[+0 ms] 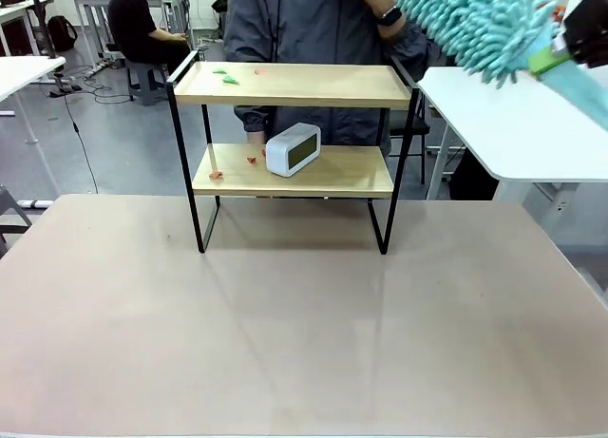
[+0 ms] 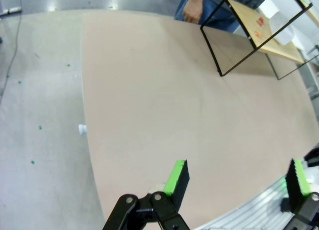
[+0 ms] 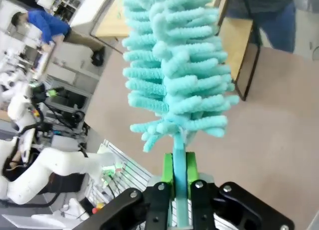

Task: Clean the shelf.
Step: Clean the specific tier of the Shelf with the Duster once objects are removed.

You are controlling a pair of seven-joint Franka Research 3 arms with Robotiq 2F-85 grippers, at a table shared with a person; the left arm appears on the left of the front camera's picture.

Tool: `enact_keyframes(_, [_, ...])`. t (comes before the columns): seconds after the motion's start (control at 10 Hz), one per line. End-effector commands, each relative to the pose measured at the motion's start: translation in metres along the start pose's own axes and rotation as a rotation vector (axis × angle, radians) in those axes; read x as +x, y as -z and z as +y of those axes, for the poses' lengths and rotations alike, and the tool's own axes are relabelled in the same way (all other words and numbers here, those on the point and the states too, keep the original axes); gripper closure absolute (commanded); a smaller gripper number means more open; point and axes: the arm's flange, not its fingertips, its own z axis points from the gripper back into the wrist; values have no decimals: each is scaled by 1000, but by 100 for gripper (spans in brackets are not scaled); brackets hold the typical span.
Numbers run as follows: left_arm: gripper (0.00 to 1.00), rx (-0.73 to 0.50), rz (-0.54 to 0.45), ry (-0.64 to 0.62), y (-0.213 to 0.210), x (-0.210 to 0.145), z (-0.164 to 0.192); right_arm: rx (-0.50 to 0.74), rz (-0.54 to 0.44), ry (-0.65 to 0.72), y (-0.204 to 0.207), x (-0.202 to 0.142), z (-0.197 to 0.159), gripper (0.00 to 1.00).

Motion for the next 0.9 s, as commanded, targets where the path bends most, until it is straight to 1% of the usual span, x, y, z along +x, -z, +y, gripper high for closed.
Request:
enact_keyframes(0.0, [0, -16, -19, 23, 1, 1, -1, -43, 51, -20, 22, 55, 36, 88])
enact_keyframes(0.1, [0, -16, -19, 23, 1, 1, -1, -54, 83, -41, 39, 75, 50, 88])
enact_keyframes(0.2, [0, -16, -19, 23, 1, 1, -1, -56, 137, -67, 57, 89, 62, 88])
enact_keyframes(0.3, [0, -16, -19, 23, 1, 1, -1, -75, 169, -47, 74, 101, 71, 100])
enact_keyframes(0.4, [0, -16, -19, 23, 1, 1, -1, -96, 196, -42, 94, 112, 79, 100])
enact_keyframes(0.5, [0, -16, -19, 23, 1, 1, -1, -135, 199, -35, 110, 119, 86, 100])
enact_keyframes(0.6, [0, -16, -19, 23, 1, 1, -1, -154, 174, -13, 126, 125, 94, 100])
enact_keyframes(0.8, [0, -16, -19, 23, 1, 1, -1, -253, 116, 56, 153, 137, 103, 100])
